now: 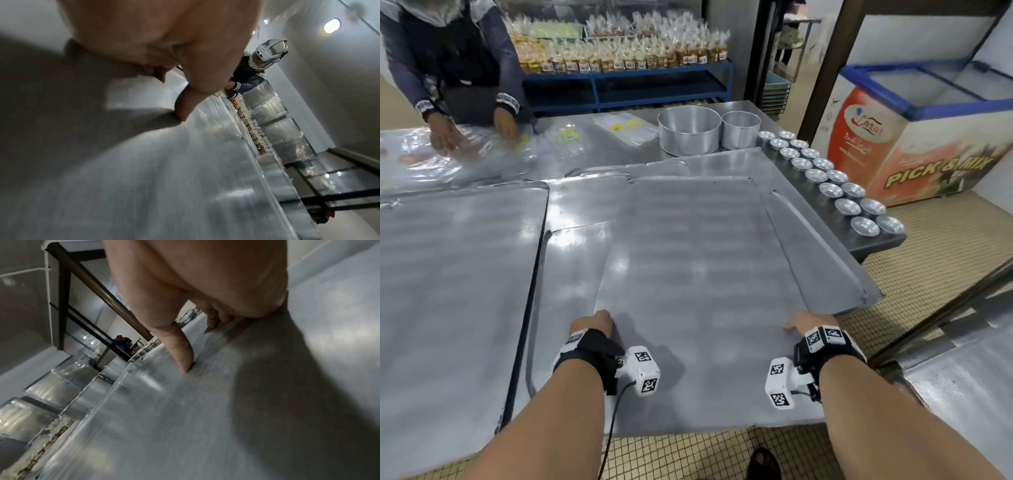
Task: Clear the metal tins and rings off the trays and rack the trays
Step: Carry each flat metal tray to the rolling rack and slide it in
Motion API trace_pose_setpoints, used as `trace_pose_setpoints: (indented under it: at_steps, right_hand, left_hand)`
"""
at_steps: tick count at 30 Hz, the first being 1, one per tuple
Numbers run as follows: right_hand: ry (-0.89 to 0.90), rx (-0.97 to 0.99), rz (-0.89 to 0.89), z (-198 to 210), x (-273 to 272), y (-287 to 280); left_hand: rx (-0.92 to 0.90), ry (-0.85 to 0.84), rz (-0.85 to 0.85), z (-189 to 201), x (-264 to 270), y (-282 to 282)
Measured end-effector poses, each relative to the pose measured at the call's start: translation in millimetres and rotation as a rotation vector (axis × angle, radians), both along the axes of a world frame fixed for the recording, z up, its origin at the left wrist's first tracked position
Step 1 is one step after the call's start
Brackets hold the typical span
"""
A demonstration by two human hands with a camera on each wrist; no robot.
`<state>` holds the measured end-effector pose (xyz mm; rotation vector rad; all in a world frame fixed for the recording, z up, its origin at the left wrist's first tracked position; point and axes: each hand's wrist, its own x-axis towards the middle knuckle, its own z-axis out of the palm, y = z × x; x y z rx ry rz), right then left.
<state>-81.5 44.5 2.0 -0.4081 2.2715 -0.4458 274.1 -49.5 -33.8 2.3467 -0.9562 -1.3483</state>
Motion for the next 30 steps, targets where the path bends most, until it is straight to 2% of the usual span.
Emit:
trace_pose_setpoints:
  at_steps: [6, 9, 17, 22, 27, 30]
  right_hand:
    - [-0.003, -0.106, -0.182, -10.9, 21.6, 8.2]
    - [0.004, -0.158, -0.201, -14.1, 23.6, 10.9]
    - [-0.035, -0.236, -0.262, -6.2, 15.1, 21.3]
    - [-0.022, -0.305, -0.368, -0.7, 29.8, 39.5]
    - [0.033, -0.357, -0.475, 5.9, 77.1, 59.7]
    - [0.074, -0.360, -0.478, 3.9, 111.7, 74.7]
  left_hand:
    - [-0.058, -0.018, 0.071, -4.8, 5.7, 0.7]
    - [-0.126, 0.000, 0.113, -9.6, 6.4, 2.9]
    - [-0.127, 0.032, 0.193, 1.1, -1.7, 9.6]
    - [-0.170, 0.003, 0.148, 8.4, 10.6, 1.0]
    - [-0.207, 0.041, 0.076, 12.1, 36.8, -14.7]
    - [-0.246, 0.052, -0.014, 20.4, 59.1, -22.2]
